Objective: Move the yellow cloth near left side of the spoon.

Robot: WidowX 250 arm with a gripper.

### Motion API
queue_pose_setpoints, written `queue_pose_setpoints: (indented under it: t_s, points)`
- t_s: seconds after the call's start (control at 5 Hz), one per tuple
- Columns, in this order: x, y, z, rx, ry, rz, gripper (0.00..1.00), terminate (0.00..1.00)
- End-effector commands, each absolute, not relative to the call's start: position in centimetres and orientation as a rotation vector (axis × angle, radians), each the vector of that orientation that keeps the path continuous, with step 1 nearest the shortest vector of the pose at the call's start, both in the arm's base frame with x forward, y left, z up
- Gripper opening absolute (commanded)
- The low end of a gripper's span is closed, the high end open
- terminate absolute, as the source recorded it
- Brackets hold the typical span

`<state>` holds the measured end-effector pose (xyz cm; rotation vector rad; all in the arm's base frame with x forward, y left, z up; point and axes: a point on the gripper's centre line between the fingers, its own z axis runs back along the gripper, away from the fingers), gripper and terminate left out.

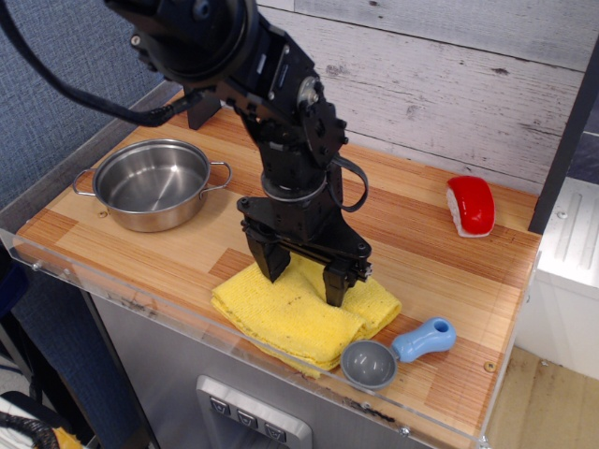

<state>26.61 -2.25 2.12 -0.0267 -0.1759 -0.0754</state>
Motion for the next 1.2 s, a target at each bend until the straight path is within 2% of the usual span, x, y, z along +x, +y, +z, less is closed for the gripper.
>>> queue_pose_setpoints:
  t_s: [0.0,0.2,0.6,0.8,1.0]
  points:
    - [27.6,-2.0,6.2,-0.023,-0.293,-0.07,1.0,0.0]
    - [28.2,-1.9,9.3,0.014,-0.298,-0.064,1.0,0.0]
    - [27.7,-1.7,15.4,-0.031,-0.382,-0.011,1.0,0.0]
    - [27.0,-1.7,17.6,-0.013,-0.383,0.004,1.0,0.0]
    - [26.3,-1.5,18.5,0.046,-0.392,0.012,1.0,0.0]
